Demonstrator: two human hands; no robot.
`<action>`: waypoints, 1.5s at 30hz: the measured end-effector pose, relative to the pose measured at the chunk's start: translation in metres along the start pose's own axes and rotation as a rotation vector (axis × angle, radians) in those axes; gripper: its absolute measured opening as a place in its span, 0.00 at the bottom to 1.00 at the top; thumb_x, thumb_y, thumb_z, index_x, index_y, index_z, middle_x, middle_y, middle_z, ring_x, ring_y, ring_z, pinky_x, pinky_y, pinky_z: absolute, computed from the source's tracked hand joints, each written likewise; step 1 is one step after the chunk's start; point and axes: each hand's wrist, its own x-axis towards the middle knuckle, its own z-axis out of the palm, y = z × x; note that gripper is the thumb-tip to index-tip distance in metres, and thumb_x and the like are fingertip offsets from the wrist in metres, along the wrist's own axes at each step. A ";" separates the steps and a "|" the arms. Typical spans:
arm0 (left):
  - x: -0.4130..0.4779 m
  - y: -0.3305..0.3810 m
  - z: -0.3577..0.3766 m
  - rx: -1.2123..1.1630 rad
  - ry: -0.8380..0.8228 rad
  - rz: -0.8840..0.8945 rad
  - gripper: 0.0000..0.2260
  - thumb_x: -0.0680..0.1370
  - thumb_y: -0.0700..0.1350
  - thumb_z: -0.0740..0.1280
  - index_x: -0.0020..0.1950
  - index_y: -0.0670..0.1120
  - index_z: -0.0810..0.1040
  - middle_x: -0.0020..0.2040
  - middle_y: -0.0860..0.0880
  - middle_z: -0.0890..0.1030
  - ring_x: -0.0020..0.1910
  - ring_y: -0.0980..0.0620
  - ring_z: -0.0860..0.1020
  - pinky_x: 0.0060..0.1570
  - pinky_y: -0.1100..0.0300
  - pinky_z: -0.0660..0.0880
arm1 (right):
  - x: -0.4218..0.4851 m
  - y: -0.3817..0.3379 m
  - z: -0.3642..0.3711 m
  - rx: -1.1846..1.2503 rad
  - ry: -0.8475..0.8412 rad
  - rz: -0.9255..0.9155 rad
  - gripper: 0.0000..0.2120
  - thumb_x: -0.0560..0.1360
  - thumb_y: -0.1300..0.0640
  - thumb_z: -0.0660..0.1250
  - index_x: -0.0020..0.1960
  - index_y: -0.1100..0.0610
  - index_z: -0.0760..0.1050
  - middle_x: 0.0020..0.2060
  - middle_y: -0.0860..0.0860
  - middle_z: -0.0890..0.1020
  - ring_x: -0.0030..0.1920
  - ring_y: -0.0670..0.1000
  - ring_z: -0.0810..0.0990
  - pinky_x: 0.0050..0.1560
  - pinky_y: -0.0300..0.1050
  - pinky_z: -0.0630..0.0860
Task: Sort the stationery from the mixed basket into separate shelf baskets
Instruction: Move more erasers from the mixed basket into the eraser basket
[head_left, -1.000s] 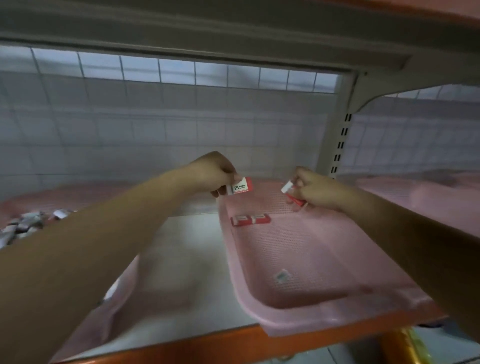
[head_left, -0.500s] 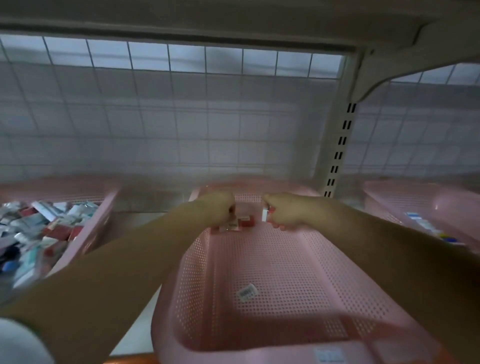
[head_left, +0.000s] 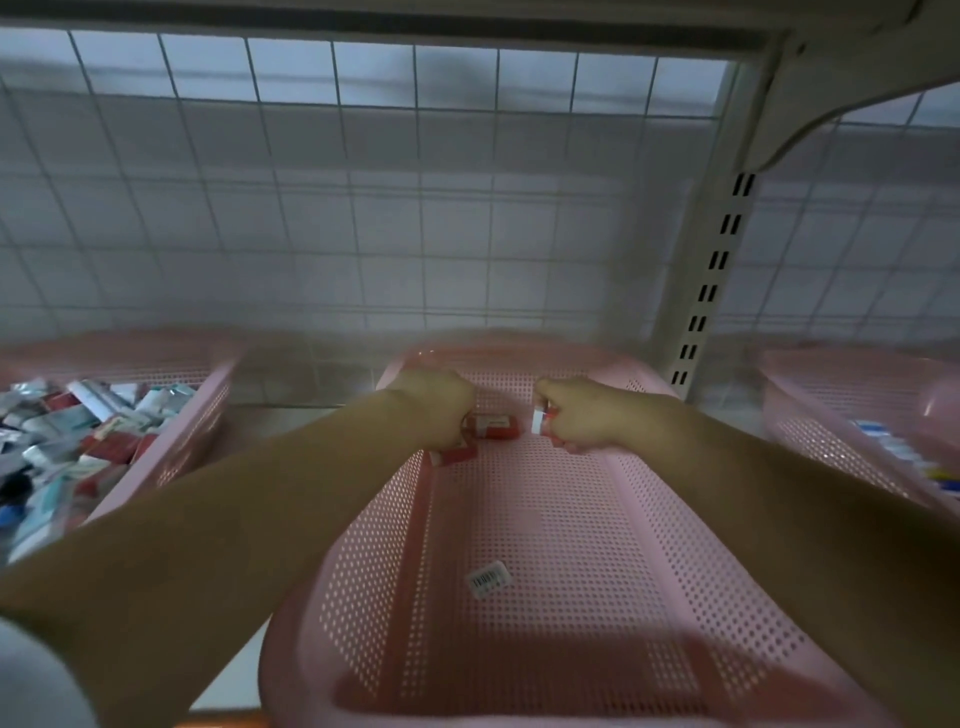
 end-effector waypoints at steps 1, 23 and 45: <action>0.000 0.001 0.000 -0.001 0.001 -0.011 0.10 0.74 0.49 0.65 0.34 0.47 0.70 0.35 0.53 0.76 0.38 0.51 0.75 0.40 0.60 0.72 | 0.001 0.001 0.001 -0.001 -0.003 -0.002 0.05 0.76 0.66 0.56 0.49 0.58 0.68 0.44 0.59 0.76 0.40 0.55 0.73 0.40 0.47 0.71; 0.001 0.008 0.007 0.108 -0.005 -0.052 0.09 0.76 0.41 0.64 0.56 0.45 0.77 0.57 0.46 0.79 0.56 0.48 0.77 0.57 0.55 0.74 | -0.006 0.001 0.004 0.073 -0.035 -0.074 0.10 0.75 0.68 0.61 0.43 0.54 0.71 0.46 0.59 0.78 0.41 0.53 0.75 0.43 0.48 0.76; -0.012 -0.011 -0.010 -1.434 0.197 0.002 0.07 0.70 0.42 0.73 0.46 0.43 0.79 0.37 0.50 0.83 0.35 0.57 0.82 0.37 0.65 0.78 | -0.013 -0.011 -0.014 0.744 0.331 -0.341 0.16 0.65 0.76 0.69 0.38 0.56 0.77 0.37 0.51 0.81 0.40 0.47 0.80 0.45 0.35 0.77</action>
